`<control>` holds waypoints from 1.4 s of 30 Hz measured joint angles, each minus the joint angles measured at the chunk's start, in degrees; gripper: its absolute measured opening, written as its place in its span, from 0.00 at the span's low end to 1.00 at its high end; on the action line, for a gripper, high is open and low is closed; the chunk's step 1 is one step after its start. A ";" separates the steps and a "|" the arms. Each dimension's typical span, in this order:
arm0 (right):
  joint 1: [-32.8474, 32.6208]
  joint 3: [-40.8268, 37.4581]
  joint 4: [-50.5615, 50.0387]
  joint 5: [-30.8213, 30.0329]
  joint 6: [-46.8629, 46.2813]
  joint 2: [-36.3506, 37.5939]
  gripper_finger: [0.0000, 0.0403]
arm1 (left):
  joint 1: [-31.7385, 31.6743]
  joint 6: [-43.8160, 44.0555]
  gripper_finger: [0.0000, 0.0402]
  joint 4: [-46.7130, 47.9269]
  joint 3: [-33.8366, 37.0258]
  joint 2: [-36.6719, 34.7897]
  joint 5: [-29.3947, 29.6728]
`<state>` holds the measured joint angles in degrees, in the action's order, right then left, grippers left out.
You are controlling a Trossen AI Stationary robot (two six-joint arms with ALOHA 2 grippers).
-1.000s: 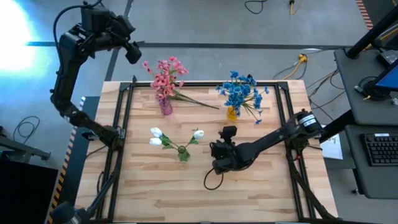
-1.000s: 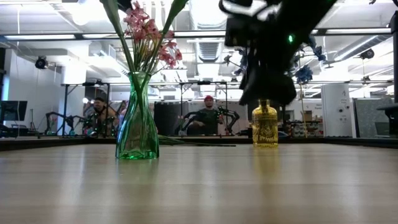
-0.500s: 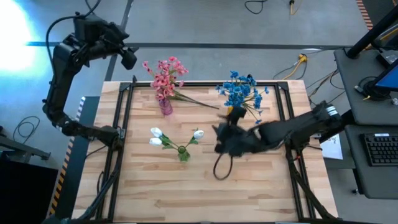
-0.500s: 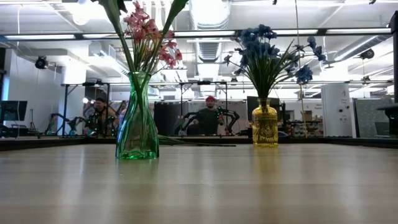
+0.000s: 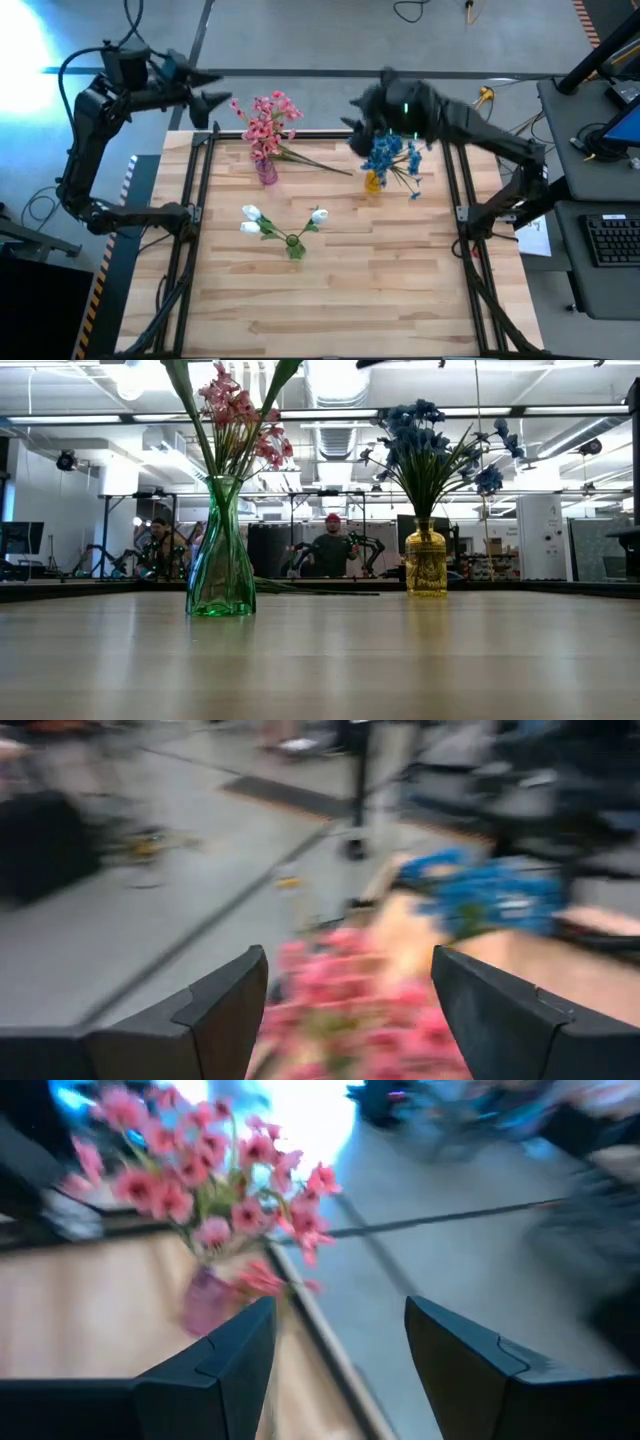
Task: Sort flowers into vase by color
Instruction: Put the pink flowers into the pink vase
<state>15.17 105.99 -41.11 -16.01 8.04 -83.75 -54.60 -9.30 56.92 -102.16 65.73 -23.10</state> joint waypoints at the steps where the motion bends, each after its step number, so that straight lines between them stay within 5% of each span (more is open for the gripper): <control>1: 2.66 0.88 -0.11 4.11 -1.29 -0.68 0.53 | 1.04 1.34 0.67 0.02 0.45 -0.45 -1.32; 3: 6.16 2.55 -0.38 7.14 -2.09 -2.23 0.53 | 3.47 3.35 0.67 0.32 1.45 -1.56 -0.76; 8: 11.07 8.31 -4.98 2.35 2.39 -6.03 0.53 | 9.93 5.92 0.67 3.27 3.95 -5.23 5.56; 15: 15.00 15.33 -6.20 5.80 3.40 -12.36 0.53 | 16.70 8.55 0.67 1.13 10.76 -10.81 6.14; 18: 15.58 17.96 -7.22 7.97 6.61 -15.52 0.53 | 17.45 9.46 0.67 -0.07 13.84 -12.91 6.16; 24: 18.14 23.06 -9.76 21.55 6.66 -20.65 0.53 | 17.43 10.64 0.67 -2.12 18.69 -16.03 6.30; 35: 19.41 24.66 -11.65 22.66 14.74 -24.97 0.53 | 17.43 11.75 0.67 -3.12 20.99 -17.13 8.21; 42: 25.02 24.64 -10.51 26.94 10.00 -24.95 0.53 | 17.43 11.83 0.67 -3.30 21.22 -16.97 8.21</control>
<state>40.19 130.63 -51.62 10.94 18.04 -108.70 -37.17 2.53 53.62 -80.94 48.75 -14.90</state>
